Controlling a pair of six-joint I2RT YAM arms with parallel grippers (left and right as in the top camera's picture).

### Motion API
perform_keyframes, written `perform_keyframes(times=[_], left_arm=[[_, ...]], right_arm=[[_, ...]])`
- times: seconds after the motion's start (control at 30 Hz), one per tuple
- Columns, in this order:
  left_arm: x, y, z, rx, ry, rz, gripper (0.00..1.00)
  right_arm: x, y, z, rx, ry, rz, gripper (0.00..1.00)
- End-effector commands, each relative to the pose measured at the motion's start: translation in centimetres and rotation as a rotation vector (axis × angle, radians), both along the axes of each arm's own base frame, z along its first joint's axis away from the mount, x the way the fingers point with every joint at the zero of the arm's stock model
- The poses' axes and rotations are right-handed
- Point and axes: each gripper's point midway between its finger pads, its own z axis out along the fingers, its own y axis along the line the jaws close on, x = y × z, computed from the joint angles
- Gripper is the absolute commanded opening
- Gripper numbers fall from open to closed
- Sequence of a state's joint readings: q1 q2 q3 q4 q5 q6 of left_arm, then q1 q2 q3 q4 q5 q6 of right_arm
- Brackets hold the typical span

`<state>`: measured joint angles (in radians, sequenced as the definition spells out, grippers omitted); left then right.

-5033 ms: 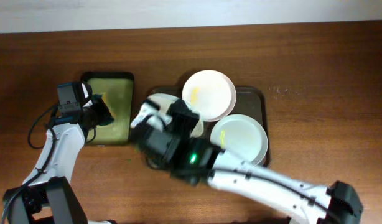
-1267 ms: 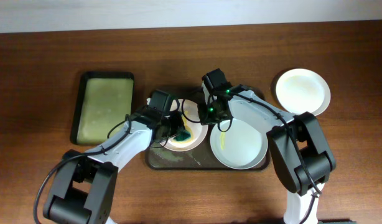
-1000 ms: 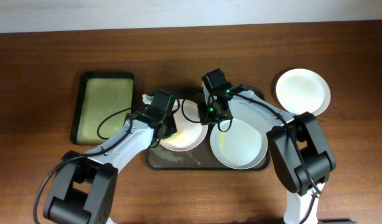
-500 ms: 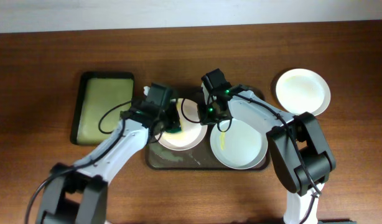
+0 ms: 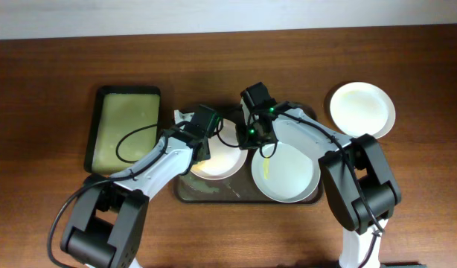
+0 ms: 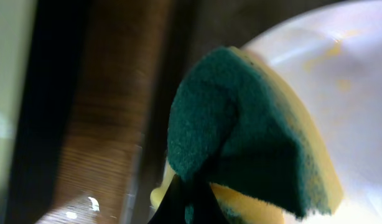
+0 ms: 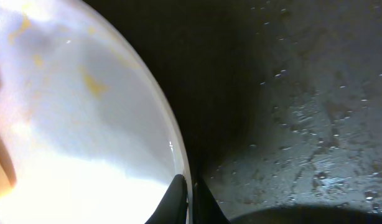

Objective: Clean dirty plates on tray and stack at the side
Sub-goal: 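Carry the pink plate with the right gripper onto the plate at right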

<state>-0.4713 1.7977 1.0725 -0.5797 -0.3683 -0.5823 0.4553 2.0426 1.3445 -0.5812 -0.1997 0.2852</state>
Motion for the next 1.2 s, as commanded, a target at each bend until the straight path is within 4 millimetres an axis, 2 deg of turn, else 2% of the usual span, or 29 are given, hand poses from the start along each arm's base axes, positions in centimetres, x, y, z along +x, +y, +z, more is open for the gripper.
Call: perform_keyframes(times=[0.0, 0.1, 0.13, 0.2, 0.23, 0.33, 0.4, 0.5, 0.53, 0.63, 0.73, 0.93, 1.03, 1.1, 1.17], left_arm=[[1.7, 3.9, 4.4, 0.171, -0.150, 0.075, 0.00], [2.2, 2.1, 7.8, 0.035, -0.219, 0.055, 0.00], [2.0, 1.2, 9.1, -0.049, -0.235, 0.036, 0.00], [1.9, 0.7, 11.3, -0.181, -0.260, 0.024, 0.00], [1.8, 1.3, 12.8, -0.279, -0.273, 0.036, 0.00], [1.6, 3.7, 14.4, -0.429, -0.263, 0.046, 0.00], [1.4, 6.3, 13.9, -0.481, -0.232, 0.120, 0.00], [1.1, 10.0, 13.5, -0.444, -0.223, 0.174, 0.00], [1.1, 11.1, 13.5, -0.426, -0.227, 0.179, 0.00], [1.0, 13.1, 13.4, -0.395, -0.233, 0.186, 0.00], [0.9, 13.9, 13.4, -0.374, -0.232, 0.173, 0.00], [0.7, 14.8, 13.1, -0.334, -0.229, 0.200, 0.00], [0.7, 14.8, 13.1, -0.334, -0.229, 0.199, 0.00], [0.6, 14.7, 13.0, -0.334, -0.226, 0.200, 0.00], [0.5, 14.7, 13.0, -0.334, -0.223, 0.201, 0.00]], right_arm=[[-0.9, -2.8, -2.5, -0.135, 0.028, -0.026, 0.04], [-1.3, -2.9, -2.0, -0.142, 0.051, -0.024, 0.04], [-1.2, -2.8, -1.4, -0.142, 0.050, -0.024, 0.04], [-0.6, -2.5, 0.0, -0.133, 0.031, -0.024, 0.04], [-0.2, -2.3, 1.5, -0.122, 0.008, -0.023, 0.04], [1.1, -2.5, 5.2, -0.145, -0.096, 0.022, 0.04], [1.9, -4.0, 8.0, -0.255, -0.196, 0.033, 0.04], [2.1, -5.1, 12.8, -0.406, -0.342, 0.063, 0.04], [1.9, -5.0, 15.6, -0.474, -0.432, 0.060, 0.04], [0.6, -3.7, 21.5, -0.693, -0.665, 0.158, 0.04], [-0.7, -1.7, 24.7, -0.938, -0.803, 0.342, 0.04], [-3.1, 2.8, 30.6, -1.271, -1.001, 0.522, 0.04], [-3.6, 5.2, 32.3, -1.309, -1.064, 0.611, 0.04], [-3.4, 5.8, 33.3, -1.343, -1.085, 0.643, 0.04], [-3.3, 6.0, 33.4, -1.321, -1.100, 0.633, 0.04]])
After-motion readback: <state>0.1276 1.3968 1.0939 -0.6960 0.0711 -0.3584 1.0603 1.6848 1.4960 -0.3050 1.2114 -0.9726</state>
